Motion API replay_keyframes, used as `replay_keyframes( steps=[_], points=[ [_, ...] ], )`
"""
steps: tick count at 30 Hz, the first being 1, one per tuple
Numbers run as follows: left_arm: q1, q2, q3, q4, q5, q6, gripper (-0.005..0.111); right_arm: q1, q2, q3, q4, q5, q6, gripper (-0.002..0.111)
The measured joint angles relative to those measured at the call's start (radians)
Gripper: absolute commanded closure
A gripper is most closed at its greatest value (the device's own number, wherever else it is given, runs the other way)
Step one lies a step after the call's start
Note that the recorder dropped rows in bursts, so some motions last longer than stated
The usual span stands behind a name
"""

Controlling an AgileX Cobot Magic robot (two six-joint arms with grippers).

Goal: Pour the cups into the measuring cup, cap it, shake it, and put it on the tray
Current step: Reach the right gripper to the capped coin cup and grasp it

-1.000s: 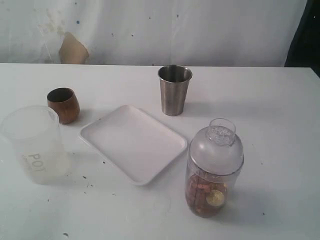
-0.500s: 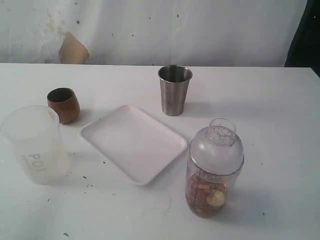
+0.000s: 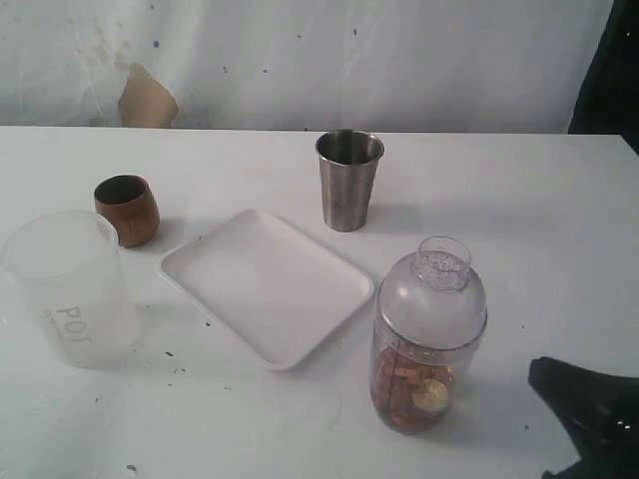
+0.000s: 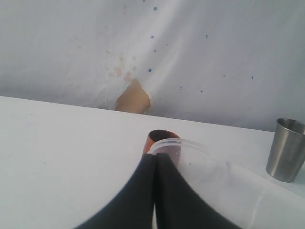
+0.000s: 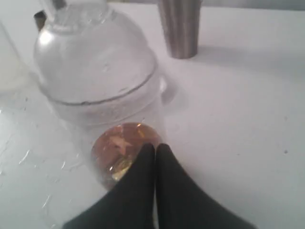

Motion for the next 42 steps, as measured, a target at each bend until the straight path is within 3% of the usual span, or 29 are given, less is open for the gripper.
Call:
replay_keyframes(
  steps=[4,11,13,31,42],
  points=[
    [0.0,0.0,0.0,0.0,0.0,0.0,0.107,0.046,0.344,0.0,-0.098,-0.2,0.002,0.076],
    [0.0,0.0,0.0,0.0,0.0,0.0,0.107,0.046,0.558,-0.002,-0.104,-0.407,-0.168,0.023],
    [0.0,0.0,0.0,0.0,0.0,0.0,0.107,0.046,0.586,-0.002,-0.104,-0.474,-0.2,0.017],
    [0.0,0.0,0.0,0.0,0.0,0.0,0.107,0.051,0.703,-0.101,-0.003,-0.582,-0.251,0.017],
    [0.0,0.0,0.0,0.0,0.0,0.0,0.107,0.051,0.852,-0.18,0.003,-0.683,-0.185,0.017]
  ],
)
